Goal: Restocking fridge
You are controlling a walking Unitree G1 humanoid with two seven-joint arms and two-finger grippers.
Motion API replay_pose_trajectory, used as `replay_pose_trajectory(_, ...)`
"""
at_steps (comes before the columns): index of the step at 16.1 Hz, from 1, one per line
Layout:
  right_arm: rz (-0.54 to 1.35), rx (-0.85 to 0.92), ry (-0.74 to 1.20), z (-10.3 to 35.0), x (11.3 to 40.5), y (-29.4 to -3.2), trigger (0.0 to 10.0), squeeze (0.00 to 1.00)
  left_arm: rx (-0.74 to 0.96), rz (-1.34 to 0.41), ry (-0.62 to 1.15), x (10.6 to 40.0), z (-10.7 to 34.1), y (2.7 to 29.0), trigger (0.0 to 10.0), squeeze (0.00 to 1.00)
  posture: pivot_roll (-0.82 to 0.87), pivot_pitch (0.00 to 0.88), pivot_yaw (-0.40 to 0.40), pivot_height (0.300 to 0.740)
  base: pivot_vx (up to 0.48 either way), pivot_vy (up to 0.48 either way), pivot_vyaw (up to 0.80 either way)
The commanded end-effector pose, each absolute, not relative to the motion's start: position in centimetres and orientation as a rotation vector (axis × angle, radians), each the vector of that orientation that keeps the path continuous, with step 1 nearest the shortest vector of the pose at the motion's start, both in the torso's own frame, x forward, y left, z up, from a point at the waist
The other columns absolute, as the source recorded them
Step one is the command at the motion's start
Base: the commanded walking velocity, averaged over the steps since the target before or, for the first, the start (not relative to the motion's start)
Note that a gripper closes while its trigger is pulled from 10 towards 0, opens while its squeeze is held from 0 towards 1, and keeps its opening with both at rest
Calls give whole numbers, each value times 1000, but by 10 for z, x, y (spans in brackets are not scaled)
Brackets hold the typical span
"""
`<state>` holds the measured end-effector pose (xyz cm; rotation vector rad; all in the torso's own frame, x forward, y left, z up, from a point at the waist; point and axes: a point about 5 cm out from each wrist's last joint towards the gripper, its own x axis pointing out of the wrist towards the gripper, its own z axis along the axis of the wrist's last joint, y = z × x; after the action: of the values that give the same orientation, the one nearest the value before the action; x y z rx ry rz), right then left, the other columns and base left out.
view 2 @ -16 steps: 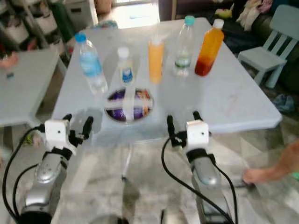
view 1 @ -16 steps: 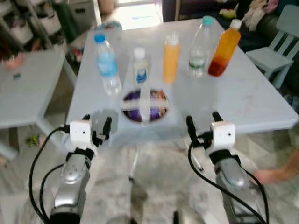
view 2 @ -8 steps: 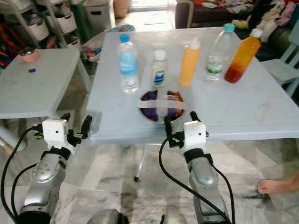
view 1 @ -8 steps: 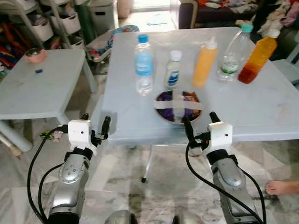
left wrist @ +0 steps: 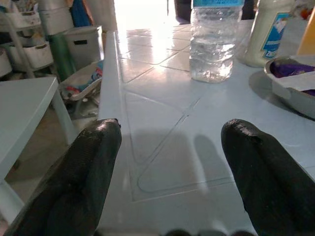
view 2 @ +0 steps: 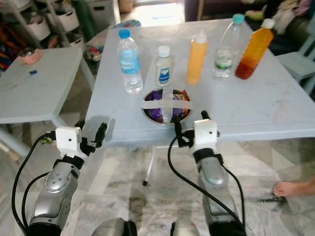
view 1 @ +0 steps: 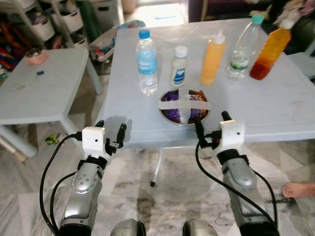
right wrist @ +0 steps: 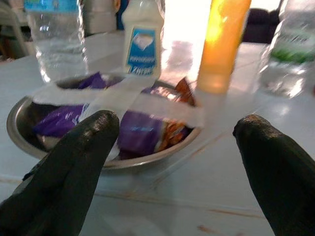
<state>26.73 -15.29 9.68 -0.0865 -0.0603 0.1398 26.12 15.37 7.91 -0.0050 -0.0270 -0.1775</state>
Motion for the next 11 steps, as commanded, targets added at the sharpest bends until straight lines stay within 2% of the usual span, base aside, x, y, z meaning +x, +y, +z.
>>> replay_pose_trajectory(1, 147, -76, -52, 97, 269, -149, 10000, 0, 12, -185, -41, 262, 83, 155, 10000, 0, -26, 68, 72, 740, 0, 0, 0)
replay_pose_trajectory(3, 171, -18, -22, 97, 278, -135, 10000, 0, 20, -205, -42, 260, 84, 153, 10000, 0, -14, 75, 74, 740, 0, 0, 0)
replay_pose_trajectory(7, 184, 4, 18, 90, 276, -134, 10000, 0, 21, -207, -42, 260, 84, 153, 10000, 0, -15, 80, 74, 740, 0, 0, 0)
replay_pose_trajectory(11, 179, 100, 102, 84, 273, -133, 10000, 0, 19, -222, -40, 260, 84, 150, 10000, 0, -22, 84, 77, 740, 0, 0, 0)
